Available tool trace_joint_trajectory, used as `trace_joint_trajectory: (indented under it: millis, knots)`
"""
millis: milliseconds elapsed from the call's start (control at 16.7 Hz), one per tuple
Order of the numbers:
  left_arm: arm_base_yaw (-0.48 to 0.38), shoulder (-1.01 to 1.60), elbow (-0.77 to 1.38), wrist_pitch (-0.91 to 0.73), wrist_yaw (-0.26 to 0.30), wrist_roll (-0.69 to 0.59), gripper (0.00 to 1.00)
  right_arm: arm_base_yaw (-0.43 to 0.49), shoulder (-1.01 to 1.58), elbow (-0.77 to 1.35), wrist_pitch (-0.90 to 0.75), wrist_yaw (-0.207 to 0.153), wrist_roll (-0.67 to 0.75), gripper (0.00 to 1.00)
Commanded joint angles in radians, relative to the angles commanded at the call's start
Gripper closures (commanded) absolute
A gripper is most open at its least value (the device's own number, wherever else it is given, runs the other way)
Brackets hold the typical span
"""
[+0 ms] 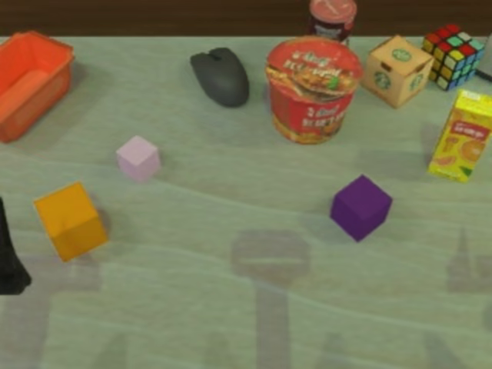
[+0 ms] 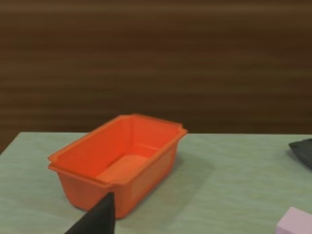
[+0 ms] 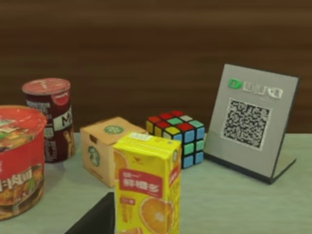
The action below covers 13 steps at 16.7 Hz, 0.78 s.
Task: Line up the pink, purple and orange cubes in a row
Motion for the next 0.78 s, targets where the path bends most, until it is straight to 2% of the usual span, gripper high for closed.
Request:
trace_joint_trajectory:
  millis: [360, 540, 780]
  knots:
    - [-0.025, 0.073, 0.101, -0.078, 0.010, 0.030, 0.00, 0.000, 0.000, 0.000, 0.000, 0.000, 0.000, 0.00]
    - [-0.067, 0.233, 0.281, -0.212, 0.026, 0.076, 0.00, 0.000, 0.000, 0.000, 0.000, 0.000, 0.000, 0.00]
    - [-0.133, 0.594, 0.603, -0.479, 0.054, 0.151, 0.00, 0.000, 0.000, 0.000, 0.000, 0.000, 0.000, 0.00]
